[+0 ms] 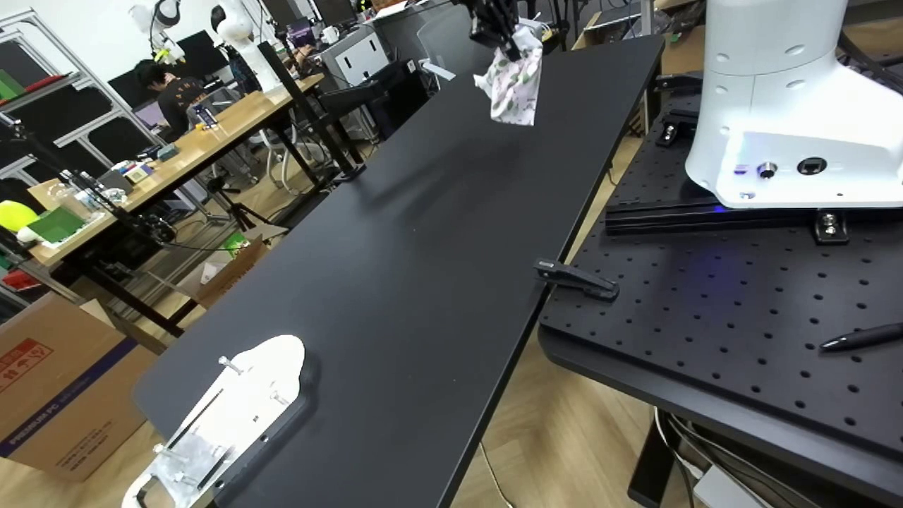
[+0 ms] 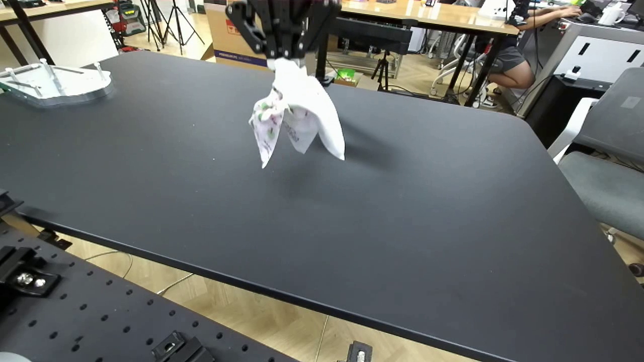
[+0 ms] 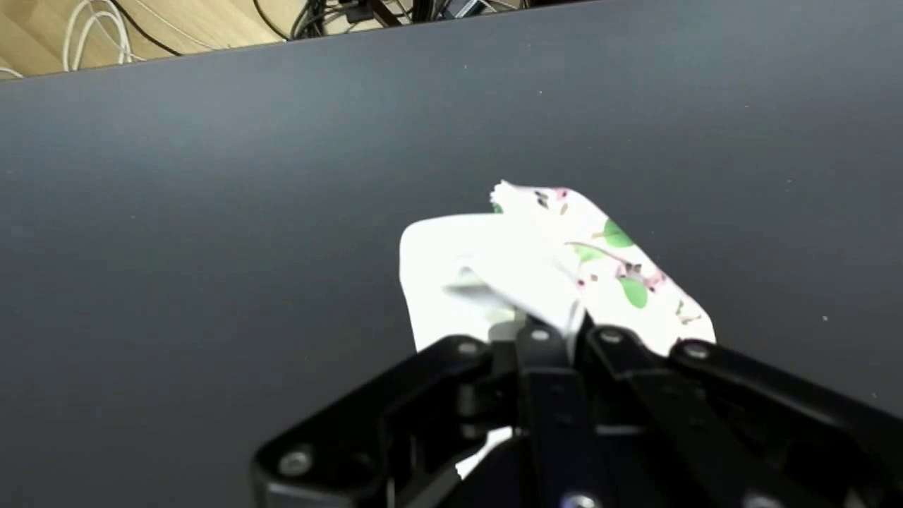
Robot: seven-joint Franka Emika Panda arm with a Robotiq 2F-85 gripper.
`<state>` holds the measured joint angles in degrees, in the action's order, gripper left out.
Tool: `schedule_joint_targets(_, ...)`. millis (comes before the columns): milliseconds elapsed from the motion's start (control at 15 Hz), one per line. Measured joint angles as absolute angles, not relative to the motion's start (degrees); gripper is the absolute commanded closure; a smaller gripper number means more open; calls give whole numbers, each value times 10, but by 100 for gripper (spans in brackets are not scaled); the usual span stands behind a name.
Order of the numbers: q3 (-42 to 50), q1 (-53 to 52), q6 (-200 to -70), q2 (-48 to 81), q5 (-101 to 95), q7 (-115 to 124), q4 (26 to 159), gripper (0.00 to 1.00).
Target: Put the cloth on the black rod
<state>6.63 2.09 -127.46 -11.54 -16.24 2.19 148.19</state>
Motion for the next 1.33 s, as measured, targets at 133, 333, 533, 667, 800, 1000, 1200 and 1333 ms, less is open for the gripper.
schedule_joint_targets(133,51,27,-1222,-159,-168,22,1450,99)
schedule_joint_targets(333,32,31,-1174,-185,-169,22,1389,99)
schedule_joint_targets(533,21,30,-1137,-166,-166,21,1318,99)
schedule_joint_targets(667,12,28,-1120,-134,-162,20,1271,99)
schedule_joint_targets(800,2,22,-1112,-91,-158,20,1226,99)
schedule_joint_targets(1000,-9,10,-1105,-24,-157,20,1165,95)
schedule_joint_targets(1200,-10,7,-1102,3,-157,20,1141,99)
schedule_joint_targets(1333,-10,7,-1100,4,-157,20,1140,99)
